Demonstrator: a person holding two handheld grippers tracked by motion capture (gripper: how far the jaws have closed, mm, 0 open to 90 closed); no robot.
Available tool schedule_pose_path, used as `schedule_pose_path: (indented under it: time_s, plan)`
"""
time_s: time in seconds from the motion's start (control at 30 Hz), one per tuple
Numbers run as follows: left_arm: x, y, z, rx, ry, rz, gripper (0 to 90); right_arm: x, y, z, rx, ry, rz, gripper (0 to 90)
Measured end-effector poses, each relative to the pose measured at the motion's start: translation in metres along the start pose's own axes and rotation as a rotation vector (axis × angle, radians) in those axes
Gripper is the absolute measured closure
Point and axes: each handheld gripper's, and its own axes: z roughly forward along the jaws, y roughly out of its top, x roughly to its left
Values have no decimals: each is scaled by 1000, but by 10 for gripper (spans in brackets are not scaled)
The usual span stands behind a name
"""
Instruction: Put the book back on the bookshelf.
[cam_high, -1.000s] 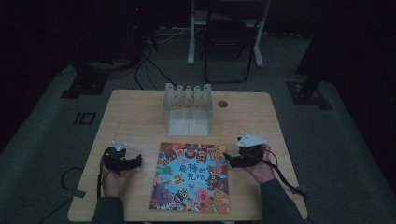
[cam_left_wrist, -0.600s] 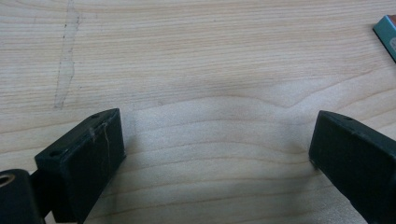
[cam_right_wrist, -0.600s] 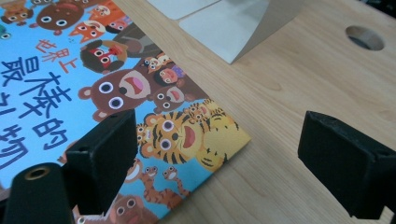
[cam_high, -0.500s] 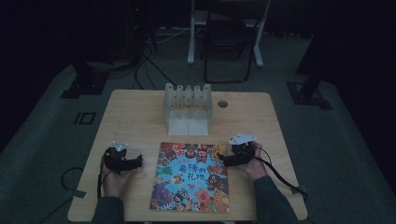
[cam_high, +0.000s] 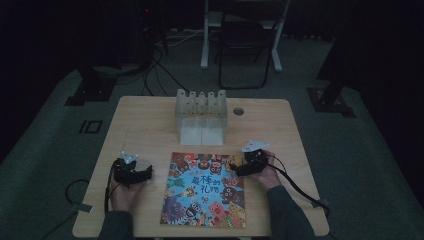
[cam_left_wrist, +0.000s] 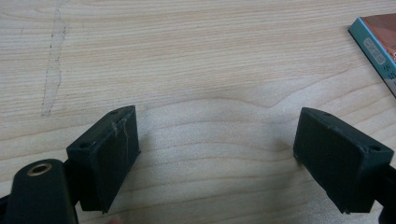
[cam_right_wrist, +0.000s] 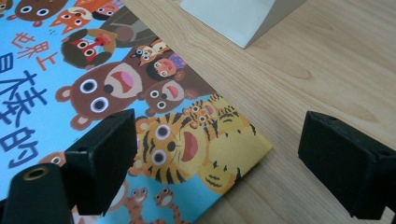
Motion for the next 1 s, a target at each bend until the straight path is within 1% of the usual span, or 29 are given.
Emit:
schedule_pose_path:
  time_s: [0.07,0.17,0.23,0.3,0.33,0.37,0.4,0.5,0.53,0.57,0.87,0.97,1.0]
  plan:
    - [0,0,0,0,0,0,141,-1,0,3,2,9,14,113]
    - [0,0,0,-1,-1,0,149,-3,-1,6,3,16,20,113]
    - [-1,-1,-1,-6,-3,7,170,-3,-2,10,13,21,29,113]
    - [-3,-1,-1,-11,7,17,170,-3,-3,11,15,23,31,114]
    - [-4,-1,-2,-15,3,20,182,-4,-3,13,16,24,31,116]
    - [-4,-1,-2,-15,3,20,214,-4,-4,13,15,26,36,116]
    - [-4,-1,-2,-16,-9,10,225,-4,-4,14,14,29,41,117]
    - [-4,-1,-2,-15,-5,4,224,-4,-4,16,15,39,51,117]
    - [-5,-1,-2,-15,5,-5,216,-5,-5,16,12,47,57,117]
    - [-5,-1,-1,-8,16,-11,187,-5,-5,17,10,54,64,117]
    - [-4,-1,-1,-6,14,-16,178,-5,-6,18,8,74,83,117]
    - [-5,0,-2,5,13,-16,178,-5,-6,18,6,80,89,118]
    - [-6,0,-3,14,13,-16,178,-5,-6,17,0,86,99,117]
